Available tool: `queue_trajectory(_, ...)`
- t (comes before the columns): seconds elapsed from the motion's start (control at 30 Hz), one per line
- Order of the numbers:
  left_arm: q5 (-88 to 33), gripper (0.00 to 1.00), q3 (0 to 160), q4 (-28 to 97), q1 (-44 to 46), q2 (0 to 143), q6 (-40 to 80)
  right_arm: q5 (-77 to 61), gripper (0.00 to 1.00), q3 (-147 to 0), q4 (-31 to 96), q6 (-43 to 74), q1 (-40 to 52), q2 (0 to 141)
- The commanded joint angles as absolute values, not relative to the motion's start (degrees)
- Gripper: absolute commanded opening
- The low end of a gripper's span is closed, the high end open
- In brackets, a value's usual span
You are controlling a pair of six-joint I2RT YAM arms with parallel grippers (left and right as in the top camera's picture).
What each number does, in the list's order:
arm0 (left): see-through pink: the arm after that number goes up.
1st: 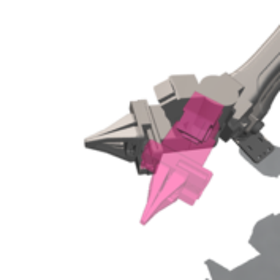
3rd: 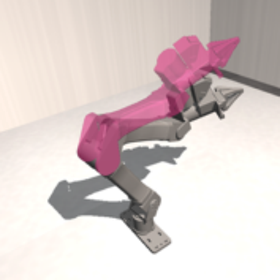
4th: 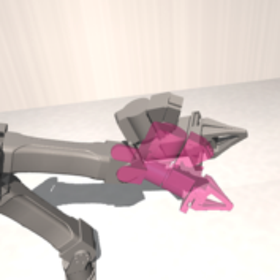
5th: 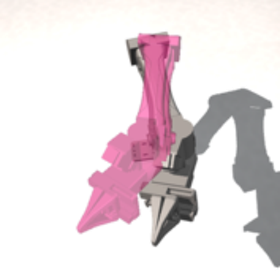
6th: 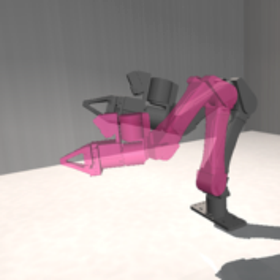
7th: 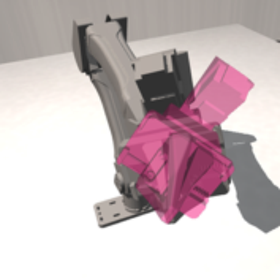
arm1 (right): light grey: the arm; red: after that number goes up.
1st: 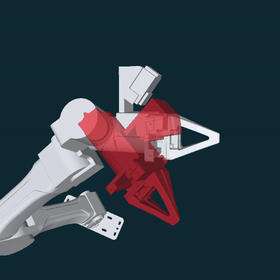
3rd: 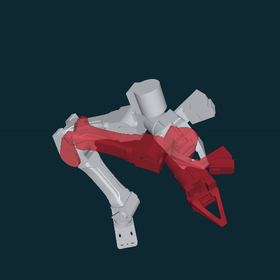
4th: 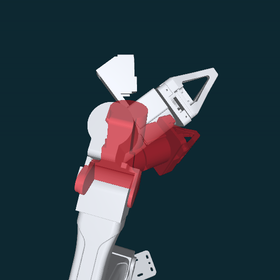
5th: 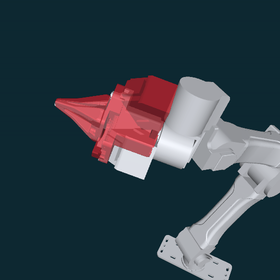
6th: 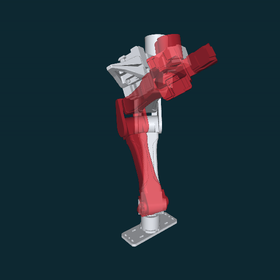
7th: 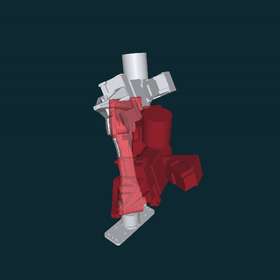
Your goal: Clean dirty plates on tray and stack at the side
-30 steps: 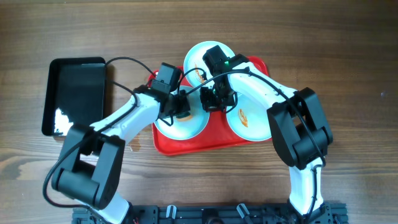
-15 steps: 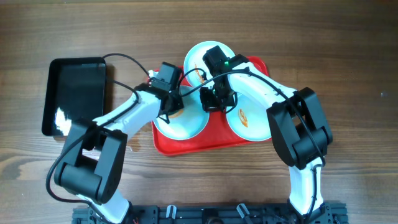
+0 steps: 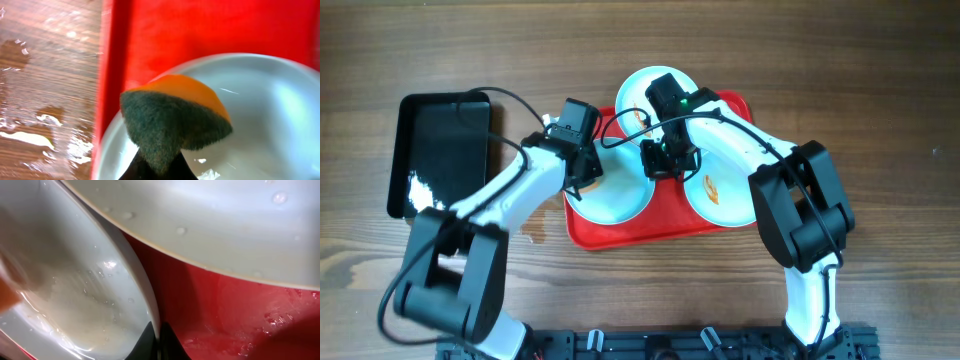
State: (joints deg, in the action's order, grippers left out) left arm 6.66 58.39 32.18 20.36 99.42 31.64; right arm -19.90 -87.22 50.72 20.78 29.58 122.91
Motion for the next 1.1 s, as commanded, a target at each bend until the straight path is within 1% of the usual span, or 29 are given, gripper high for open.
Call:
queue_trajectory(0.0, 2.09, 0.04, 58.15, 31.94, 25.76, 92.12, 32.05, -20.16, 0.04, -86.89, 50.52, 21.26, 29.39, 124.29)
queue_trajectory(0.27, 1.96, 0.04, 58.08, 31.77, 30.76, 94.67, 35.51, -20.18, 0.04, -86.89, 50.70, 21.63, 29.39, 124.29)
queue_trajectory(0.7, 2.37, 0.04, 58.06, 32.38, 31.07, 103.37, 36.93, -20.16, 0.04, -86.89, 50.85, 21.58, 29.39, 124.29)
queue_trajectory(0.83, 6.07, 0.04, 58.06, 35.07, 31.07, 105.06, 36.88, -20.16, 0.04, -86.89, 50.98, 21.41, 29.39, 124.29)
queue_trajectory(1.07, 19.16, 0.04, 57.32, 41.74, 30.85, 105.54, 36.29, -20.16, 0.04, -86.87, 51.07, 21.41, 29.39, 124.29)
